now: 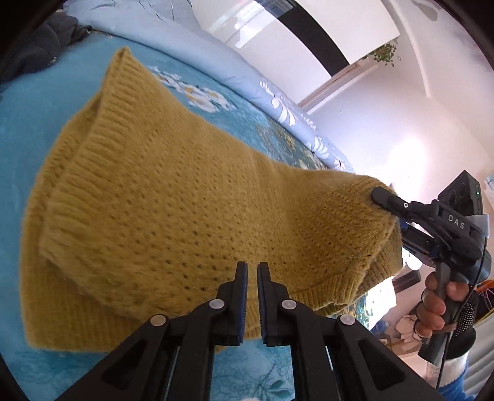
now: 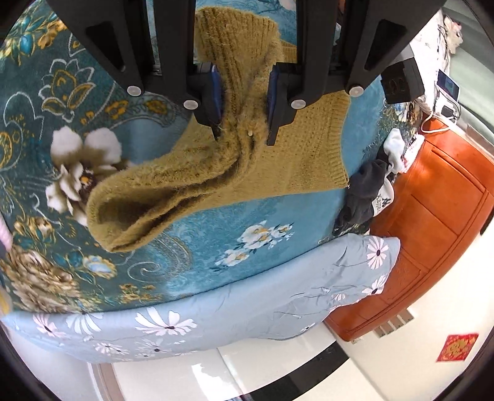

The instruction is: Fold clothes

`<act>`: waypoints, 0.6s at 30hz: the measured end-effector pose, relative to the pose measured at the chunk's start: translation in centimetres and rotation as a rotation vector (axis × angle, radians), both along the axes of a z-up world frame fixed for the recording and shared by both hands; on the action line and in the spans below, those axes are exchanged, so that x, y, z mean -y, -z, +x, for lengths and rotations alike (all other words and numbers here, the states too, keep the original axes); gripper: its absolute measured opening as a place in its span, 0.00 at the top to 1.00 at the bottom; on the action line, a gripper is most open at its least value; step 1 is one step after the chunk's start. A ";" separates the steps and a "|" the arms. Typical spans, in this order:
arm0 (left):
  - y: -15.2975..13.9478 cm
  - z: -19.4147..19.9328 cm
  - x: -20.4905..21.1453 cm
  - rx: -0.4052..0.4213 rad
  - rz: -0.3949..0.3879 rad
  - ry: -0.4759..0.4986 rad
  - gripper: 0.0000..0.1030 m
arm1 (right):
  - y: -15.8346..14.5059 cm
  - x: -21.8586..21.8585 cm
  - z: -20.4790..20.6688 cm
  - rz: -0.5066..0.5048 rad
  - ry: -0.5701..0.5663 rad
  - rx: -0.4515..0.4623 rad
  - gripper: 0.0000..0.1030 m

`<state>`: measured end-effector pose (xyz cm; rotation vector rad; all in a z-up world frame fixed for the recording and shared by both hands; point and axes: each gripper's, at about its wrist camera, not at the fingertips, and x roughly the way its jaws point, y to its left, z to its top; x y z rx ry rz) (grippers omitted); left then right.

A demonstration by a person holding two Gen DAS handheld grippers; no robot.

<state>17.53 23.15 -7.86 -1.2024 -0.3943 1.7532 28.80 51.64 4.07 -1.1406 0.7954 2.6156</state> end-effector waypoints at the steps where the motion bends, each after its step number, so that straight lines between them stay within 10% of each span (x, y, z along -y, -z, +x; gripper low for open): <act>1: -0.5 -0.6 1.2 -0.008 0.014 -0.028 0.92 | -0.3 0.9 -1.0 0.015 -0.028 0.002 0.76; 10: -1.2 -5.2 12.1 -0.001 0.071 -0.276 0.92 | -2.2 12.0 -8.9 0.162 -0.371 -0.003 0.76; 18: 0.6 -6.8 14.5 0.067 0.056 -0.337 0.91 | 5.2 18.7 -14.1 0.130 -0.534 0.176 0.89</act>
